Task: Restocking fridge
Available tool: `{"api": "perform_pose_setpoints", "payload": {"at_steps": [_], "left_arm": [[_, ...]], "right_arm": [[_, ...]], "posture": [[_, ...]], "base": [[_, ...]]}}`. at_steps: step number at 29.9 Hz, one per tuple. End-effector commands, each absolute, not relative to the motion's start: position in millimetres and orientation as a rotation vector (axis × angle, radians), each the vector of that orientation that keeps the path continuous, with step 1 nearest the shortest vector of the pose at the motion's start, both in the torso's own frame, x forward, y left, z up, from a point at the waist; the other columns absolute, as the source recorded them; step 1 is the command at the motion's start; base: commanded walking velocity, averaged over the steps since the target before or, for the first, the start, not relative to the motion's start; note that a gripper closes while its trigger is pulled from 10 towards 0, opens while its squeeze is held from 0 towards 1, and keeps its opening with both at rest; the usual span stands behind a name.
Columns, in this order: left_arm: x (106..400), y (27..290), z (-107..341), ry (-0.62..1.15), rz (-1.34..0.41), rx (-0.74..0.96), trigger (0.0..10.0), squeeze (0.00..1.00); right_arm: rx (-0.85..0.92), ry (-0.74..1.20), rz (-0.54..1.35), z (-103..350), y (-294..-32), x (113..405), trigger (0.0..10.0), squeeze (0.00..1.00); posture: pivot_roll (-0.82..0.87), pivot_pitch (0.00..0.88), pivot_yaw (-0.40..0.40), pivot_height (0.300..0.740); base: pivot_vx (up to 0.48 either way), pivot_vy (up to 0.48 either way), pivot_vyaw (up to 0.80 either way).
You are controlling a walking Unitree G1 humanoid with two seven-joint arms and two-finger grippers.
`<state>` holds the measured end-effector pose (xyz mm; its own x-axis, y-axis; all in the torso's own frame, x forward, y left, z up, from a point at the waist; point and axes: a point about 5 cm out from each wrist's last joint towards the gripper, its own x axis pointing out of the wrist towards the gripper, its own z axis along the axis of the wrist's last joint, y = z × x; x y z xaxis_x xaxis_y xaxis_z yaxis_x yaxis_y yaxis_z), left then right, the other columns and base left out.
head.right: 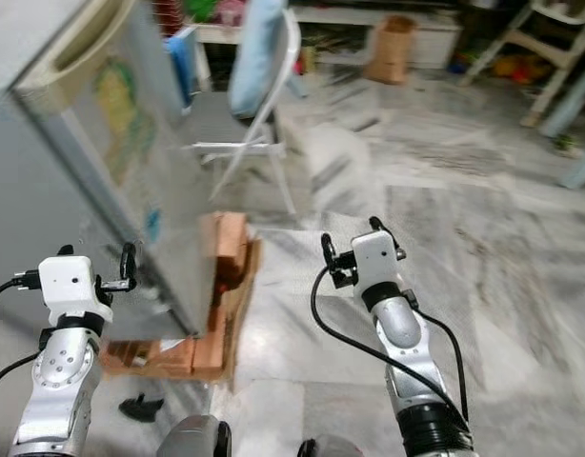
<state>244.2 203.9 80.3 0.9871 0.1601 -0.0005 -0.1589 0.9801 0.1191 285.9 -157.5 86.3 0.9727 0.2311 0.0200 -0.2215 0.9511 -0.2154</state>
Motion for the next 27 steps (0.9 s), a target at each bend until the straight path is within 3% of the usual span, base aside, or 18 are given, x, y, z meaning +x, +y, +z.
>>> {"api": "perform_pose_setpoints", "payload": {"at_steps": [1,10,27], "left_arm": [[245.9,200.1,77.9,0.027,0.135,0.113,10.0,0.00],[255.2,177.3,85.4,-0.006,-0.065,0.089,10.0,0.00],[300.2,190.6,89.4,-0.015,-0.052,0.174,10.0,0.00]], "right_arm": [[-0.212,-0.057,0.222,90.1,-161.9,286.4,10.0,0.00],[-0.202,-0.049,0.222,90.6,-161.8,285.0,10.0,0.00],[-0.136,-0.098,0.285,103.8,-150.3,272.4,10.0,0.00]], "posture": [[0.10,0.066,-0.004,0.740],[0.09,0.080,-0.001,0.740],[0.03,0.089,0.032,0.740]], "base": [[0.000,0.000,0.00],[0.000,0.000,0.00],[0.000,0.000,0.00]]}}
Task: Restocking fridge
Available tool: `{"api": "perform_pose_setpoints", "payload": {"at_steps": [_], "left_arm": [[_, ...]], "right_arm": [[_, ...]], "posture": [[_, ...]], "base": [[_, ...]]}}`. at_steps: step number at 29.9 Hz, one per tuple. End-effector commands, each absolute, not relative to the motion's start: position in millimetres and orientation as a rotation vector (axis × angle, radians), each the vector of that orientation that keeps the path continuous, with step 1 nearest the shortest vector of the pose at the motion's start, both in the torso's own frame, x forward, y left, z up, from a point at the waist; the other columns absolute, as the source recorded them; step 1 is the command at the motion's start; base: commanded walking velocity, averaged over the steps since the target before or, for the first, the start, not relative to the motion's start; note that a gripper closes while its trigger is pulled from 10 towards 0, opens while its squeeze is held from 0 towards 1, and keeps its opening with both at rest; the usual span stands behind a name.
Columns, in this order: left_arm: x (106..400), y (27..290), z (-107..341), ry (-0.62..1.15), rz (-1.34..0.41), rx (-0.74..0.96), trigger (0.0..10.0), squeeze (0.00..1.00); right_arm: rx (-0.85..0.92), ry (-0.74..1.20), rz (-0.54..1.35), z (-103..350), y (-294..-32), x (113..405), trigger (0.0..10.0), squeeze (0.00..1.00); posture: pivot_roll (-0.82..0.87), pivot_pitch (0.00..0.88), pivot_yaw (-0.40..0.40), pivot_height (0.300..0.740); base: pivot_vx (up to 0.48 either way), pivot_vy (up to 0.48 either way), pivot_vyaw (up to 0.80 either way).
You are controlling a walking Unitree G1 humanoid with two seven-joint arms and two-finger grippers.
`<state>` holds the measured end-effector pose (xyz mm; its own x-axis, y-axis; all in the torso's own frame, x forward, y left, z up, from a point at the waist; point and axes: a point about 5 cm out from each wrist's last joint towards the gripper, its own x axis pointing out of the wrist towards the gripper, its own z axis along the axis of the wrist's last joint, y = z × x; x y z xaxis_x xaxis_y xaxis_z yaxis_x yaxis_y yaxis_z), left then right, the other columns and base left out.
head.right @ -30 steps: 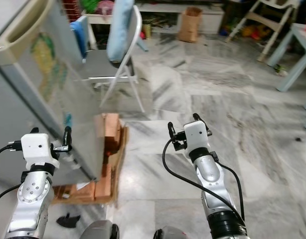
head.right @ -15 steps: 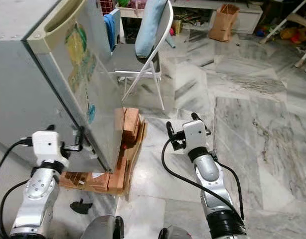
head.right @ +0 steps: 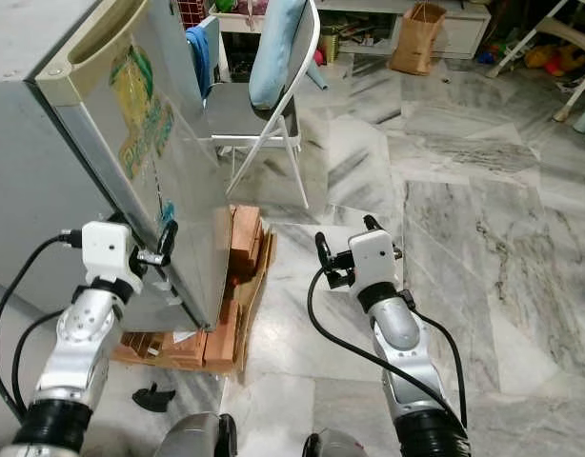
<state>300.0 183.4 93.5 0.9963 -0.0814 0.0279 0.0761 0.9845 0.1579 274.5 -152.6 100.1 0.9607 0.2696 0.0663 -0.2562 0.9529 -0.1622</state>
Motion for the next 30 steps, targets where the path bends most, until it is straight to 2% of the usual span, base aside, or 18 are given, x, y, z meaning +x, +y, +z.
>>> {"api": "perform_pose_setpoints", "payload": {"at_steps": [1,8,11,14,16,18,19,22,23,24,25,26,27,29,30], "left_arm": [[300.2,190.6,89.4,-0.015,-0.052,0.174,10.0,0.00],[314.7,203.3,91.7,-0.021,0.001,0.191,10.0,0.00],[321.3,204.8,95.4,-0.029,0.014,0.202,10.0,0.00],[325.2,204.4,97.7,-0.031,0.014,0.199,10.0,0.00],[335.8,193.1,106.1,-0.045,-0.027,0.208,10.0,0.00],[349.2,167.0,122.8,-0.103,-0.145,0.252,10.0,0.00],[349.2,167.0,122.8,-0.103,-0.145,0.252,10.0,0.00],[362.4,130.2,142.2,-0.165,-0.274,0.230,10.0,0.00],[365.9,107.9,151.3,-0.199,-0.347,0.214,10.0,0.00],[366.6,96.1,155.4,-0.216,-0.382,0.213,10.0,0.00],[366.6,96.1,155.4,-0.216,-0.382,0.213,10.0,0.00],[366.7,83.7,160.0,-0.236,-0.414,0.211,10.0,0.00],[363.7,48.0,173.5,-0.286,-0.513,0.182,10.0,0.00],[353.7,7.5,190.8,-0.338,-0.630,0.092,10.0,0.00],[337.4,-30.4,207.3,-0.384,-0.756,0.007,10.0,0.00]], "right_arm": [[-0.136,-0.098,0.285,103.8,-150.3,272.4,10.0,0.00],[-0.141,-0.084,0.269,103.4,-156.6,262.8,10.0,0.00],[-0.099,-0.069,0.316,104.5,-151.7,260.7,10.0,0.00],[-0.063,-0.061,0.380,105.7,-146.5,256.4,10.0,0.00],[-0.060,-0.036,0.407,102.9,-150.4,246.3,10.0,0.00],[-0.070,0.006,0.370,95.1,-162.8,234.3,10.0,0.00],[-0.070,0.006,0.370,95.1,-162.8,234.3,10.0,0.00],[-0.110,0.040,0.323,88.4,-175.0,220.5,10.0,0.00],[-0.123,0.056,0.298,86.4,-180.7,213.9,10.0,0.00],[-0.131,0.066,0.283,84.8,-184.0,210.7,10.0,0.00],[-0.131,0.066,0.283,84.8,-184.0,210.7,10.0,0.00],[-0.132,0.081,0.263,82.5,-187.6,207.3,10.0,0.00],[-0.114,0.121,0.214,76.8,-195.3,198.5,10.0,0.00],[-0.112,0.145,0.198,72.9,-198.7,191.4,10.0,0.00],[-0.121,0.148,0.201,72.1,-198.5,189.0,10.0,0.00]], "posture": [[0.03,0.089,0.032,0.740],[0.01,0.092,0.043,0.740],[0.02,0.095,0.041,0.740],[0.02,0.097,0.039,0.740],[0.02,0.098,0.035,0.740],[0.02,0.097,0.035,0.740],[0.02,0.097,0.035,0.740],[0.01,0.096,0.039,0.740],[0.01,0.096,0.042,0.740],[0.01,0.095,0.045,0.740],[0.01,0.095,0.045,0.740],[0.01,0.095,0.046,0.740],[0.00,0.094,0.050,0.740],[0.00,0.093,0.052,0.740],[-0.01,0.091,0.055,0.740]], "base": [[0.000,0.000,0.00],[0.000,0.000,0.00],[0.000,0.000,0.00],[0.000,0.000,0.00],[0.000,0.000,0.00],[0.000,0.000,0.00],[0.000,0.000,0.00],[0.000,0.000,0.00],[0.000,0.000,0.00],[0.000,0.000,0.00],[0.000,0.000,0.00],[0.000,0.000,0.00],[0.000,0.000,0.00],[0.000,0.000,0.00],[0.000,0.000,0.00]]}}
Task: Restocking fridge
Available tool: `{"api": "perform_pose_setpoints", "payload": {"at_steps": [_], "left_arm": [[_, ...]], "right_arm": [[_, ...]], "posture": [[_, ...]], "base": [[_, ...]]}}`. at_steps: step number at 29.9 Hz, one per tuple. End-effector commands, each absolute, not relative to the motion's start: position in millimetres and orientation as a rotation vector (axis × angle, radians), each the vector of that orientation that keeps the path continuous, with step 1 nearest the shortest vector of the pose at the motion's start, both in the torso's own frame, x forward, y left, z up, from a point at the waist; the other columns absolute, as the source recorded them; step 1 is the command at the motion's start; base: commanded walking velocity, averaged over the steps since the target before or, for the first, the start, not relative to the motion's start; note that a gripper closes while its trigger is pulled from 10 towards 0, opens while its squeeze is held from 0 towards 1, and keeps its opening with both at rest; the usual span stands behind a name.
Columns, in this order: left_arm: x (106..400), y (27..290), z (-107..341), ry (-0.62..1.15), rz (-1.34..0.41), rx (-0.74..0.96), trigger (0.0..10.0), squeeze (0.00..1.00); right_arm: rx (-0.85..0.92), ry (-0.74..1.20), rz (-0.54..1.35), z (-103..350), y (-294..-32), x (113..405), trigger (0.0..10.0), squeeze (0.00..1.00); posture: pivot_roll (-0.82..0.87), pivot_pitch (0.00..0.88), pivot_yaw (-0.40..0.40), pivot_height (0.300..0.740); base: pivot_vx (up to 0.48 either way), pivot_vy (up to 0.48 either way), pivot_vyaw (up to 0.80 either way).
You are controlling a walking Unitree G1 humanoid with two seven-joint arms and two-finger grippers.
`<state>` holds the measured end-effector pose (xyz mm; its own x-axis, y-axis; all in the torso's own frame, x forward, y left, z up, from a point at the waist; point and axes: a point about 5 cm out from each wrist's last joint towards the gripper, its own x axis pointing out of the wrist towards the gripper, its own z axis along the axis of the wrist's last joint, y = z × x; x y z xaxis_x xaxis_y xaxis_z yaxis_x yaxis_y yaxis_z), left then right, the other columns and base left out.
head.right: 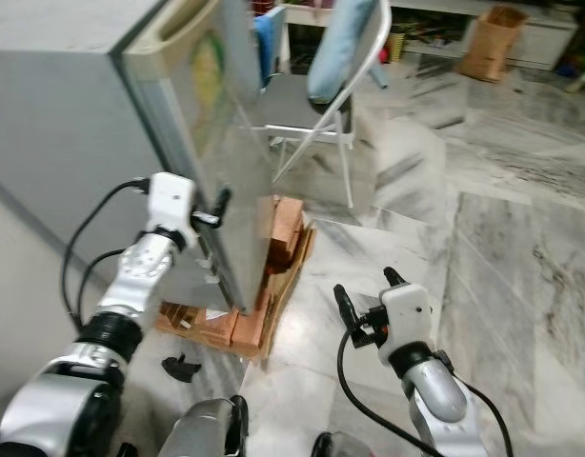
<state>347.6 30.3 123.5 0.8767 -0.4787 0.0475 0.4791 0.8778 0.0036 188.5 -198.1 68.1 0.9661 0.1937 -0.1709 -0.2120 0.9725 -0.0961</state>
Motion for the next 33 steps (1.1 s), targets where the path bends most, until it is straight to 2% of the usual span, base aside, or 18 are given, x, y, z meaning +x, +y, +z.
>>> {"api": "perform_pose_setpoints", "payload": {"at_steps": [1,3,4,5,7,9,10,11,12,13,14,18,24,28,33], "left_arm": [[337.4,-30.4,207.3,-0.384,-0.756,0.007,10.0,0.00],[321.9,-54.5,217.8,-0.425,-0.845,-0.033,10.0,0.00],[321.9,-54.5,217.8,-0.425,-0.845,-0.033,10.0,0.00],[304.9,-72.9,224.7,-0.486,-0.899,-0.028,10.0,0.00],[301.3,-76.0,225.8,-0.504,-0.906,-0.018,10.0,0.00],[316.6,-55.2,215.1,-0.484,-0.819,0.035,10.0,0.00],[316.6,-55.2,215.1,-0.484,-0.819,0.035,10.0,0.00],[338.3,-15.9,203.0,-0.448,-0.675,0.119,10.0,0.00],[338.3,-15.9,203.0,-0.448,-0.675,0.119,10.0,0.00],[350.2,22.2,190.3,-0.387,-0.565,0.154,10.0,0.00],[350.2,22.2,190.3,-0.387,-0.565,0.154,10.0,0.00],[345.9,74.8,158.9,-0.276,-0.449,0.174,10.0,0.00],[326.4,99.3,132.0,-0.210,-0.365,0.143,10.0,0.00],[302.8,116.0,106.4,-0.133,-0.330,0.175,10.0,0.00],[294.5,129.9,100.2,-0.105,-0.296,0.195,10.0,0.00]], "right_arm": [[-0.121,0.148,0.201,72.1,-198.5,189.0,10.0,0.00],[-0.123,0.146,0.202,72.6,-197.0,189.1,10.0,0.00],[-0.123,0.146,0.202,72.6,-197.0,189.1,10.0,0.00],[-0.133,0.129,0.214,73.7,-194.3,190.8,10.0,0.00],[-0.136,0.124,0.217,73.9,-193.6,191.5,10.0,0.00],[-0.136,0.117,0.218,73.5,-192.6,193.4,10.0,0.00],[-0.136,0.117,0.218,73.5,-192.6,193.4,10.0,0.00],[-0.135,0.116,0.217,72.3,-192.4,196.1,10.0,0.00],[-0.135,0.116,0.217,72.3,-192.4,196.1,10.0,0.00],[-0.135,0.117,0.219,70.0,-192.1,199.3,10.0,0.00],[-0.135,0.117,0.219,70.0,-192.1,199.3,10.0,0.00],[-0.163,0.111,0.243,65.7,-188.0,207.3,10.0,0.00],[-0.196,0.074,0.281,75.2,-186.9,221.3,10.0,0.00],[-0.187,0.038,0.310,90.3,-192.7,236.6,10.0,0.00],[-0.194,0.033,0.357,95.3,-185.7,238.7,10.0,0.00]], "posture": [[-0.01,0.091,0.055,0.740],[-0.01,0.091,0.059,0.740],[-0.01,0.091,0.059,0.740],[-0.02,0.090,0.065,0.740],[-0.02,0.090,0.065,0.740],[-0.01,0.090,0.063,0.740],[-0.01,0.090,0.063,0.740],[0.01,0.091,0.058,0.740],[0.01,0.091,0.058,0.740],[0.02,0.090,0.054,0.740],[0.02,0.090,0.054,0.740],[0.03,0.084,0.049,0.740],[0.02,0.079,0.053,0.740],[0.03,0.072,0.042,0.740],[0.05,0.076,0.041,0.740]], "base": [[0.000,0.000,0.00],[0.000,0.000,0.00],[0.000,0.000,0.00],[0.000,0.000,0.00],[0.000,0.000,0.00],[0.000,0.000,0.00],[0.000,0.000,0.00],[0.000,0.000,0.00],[0.000,0.000,0.00],[0.000,0.000,0.00],[0.000,0.000,0.00],[0.000,0.000,0.00],[0.000,-0.373,0.00],[0.000,-0.444,0.00],[0.167,-0.404,0.00]]}}
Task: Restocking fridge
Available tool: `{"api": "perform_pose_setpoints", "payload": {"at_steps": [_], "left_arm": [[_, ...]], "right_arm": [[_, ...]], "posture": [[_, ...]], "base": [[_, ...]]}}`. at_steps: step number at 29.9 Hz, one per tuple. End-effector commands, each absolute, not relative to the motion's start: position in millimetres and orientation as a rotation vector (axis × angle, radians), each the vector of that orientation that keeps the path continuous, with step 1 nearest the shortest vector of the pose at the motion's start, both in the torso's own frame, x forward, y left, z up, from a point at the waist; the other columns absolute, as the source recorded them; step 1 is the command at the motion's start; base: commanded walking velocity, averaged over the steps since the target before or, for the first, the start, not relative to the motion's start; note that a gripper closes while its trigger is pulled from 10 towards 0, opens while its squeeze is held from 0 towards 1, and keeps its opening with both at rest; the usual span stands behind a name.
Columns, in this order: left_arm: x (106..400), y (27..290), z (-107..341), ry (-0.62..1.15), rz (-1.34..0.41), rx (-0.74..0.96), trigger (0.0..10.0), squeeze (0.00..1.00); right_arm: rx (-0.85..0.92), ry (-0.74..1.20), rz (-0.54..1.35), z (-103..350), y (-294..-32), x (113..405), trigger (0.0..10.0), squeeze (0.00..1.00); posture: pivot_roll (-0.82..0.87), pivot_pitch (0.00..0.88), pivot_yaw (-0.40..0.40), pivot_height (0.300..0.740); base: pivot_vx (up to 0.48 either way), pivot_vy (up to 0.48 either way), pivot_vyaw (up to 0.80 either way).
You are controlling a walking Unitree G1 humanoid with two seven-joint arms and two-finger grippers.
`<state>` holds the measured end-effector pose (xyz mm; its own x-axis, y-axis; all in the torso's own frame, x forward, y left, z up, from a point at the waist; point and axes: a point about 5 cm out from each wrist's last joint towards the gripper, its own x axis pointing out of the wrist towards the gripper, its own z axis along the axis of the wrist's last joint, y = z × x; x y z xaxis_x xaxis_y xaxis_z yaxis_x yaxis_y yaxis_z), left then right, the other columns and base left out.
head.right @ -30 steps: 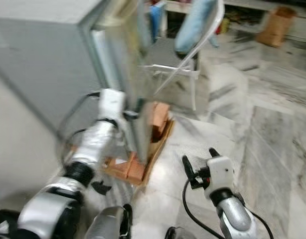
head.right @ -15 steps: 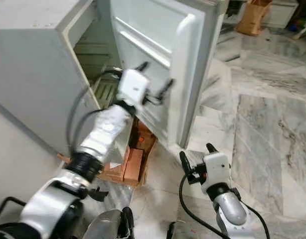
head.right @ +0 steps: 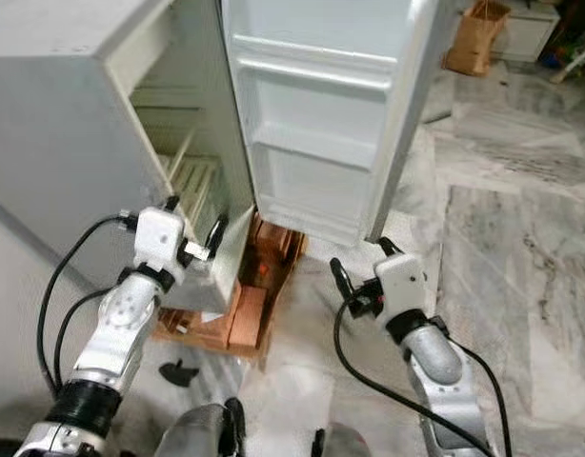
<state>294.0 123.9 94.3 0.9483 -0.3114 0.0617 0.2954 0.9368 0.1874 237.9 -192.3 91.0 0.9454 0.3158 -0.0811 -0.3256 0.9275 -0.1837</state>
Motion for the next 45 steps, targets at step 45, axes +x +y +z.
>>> {"api": "perform_pose_setpoints", "payload": {"at_steps": [45], "left_arm": [[278.1,140.9,78.3,-0.024,-0.237,0.200,10.0,0.00]], "right_arm": [[-0.104,-0.010,0.045,91.1,-162.4,273.4,10.0,0.00]], "posture": [[0.01,0.000,0.030,0.740]], "base": [[0.418,-0.101,-0.72]]}}
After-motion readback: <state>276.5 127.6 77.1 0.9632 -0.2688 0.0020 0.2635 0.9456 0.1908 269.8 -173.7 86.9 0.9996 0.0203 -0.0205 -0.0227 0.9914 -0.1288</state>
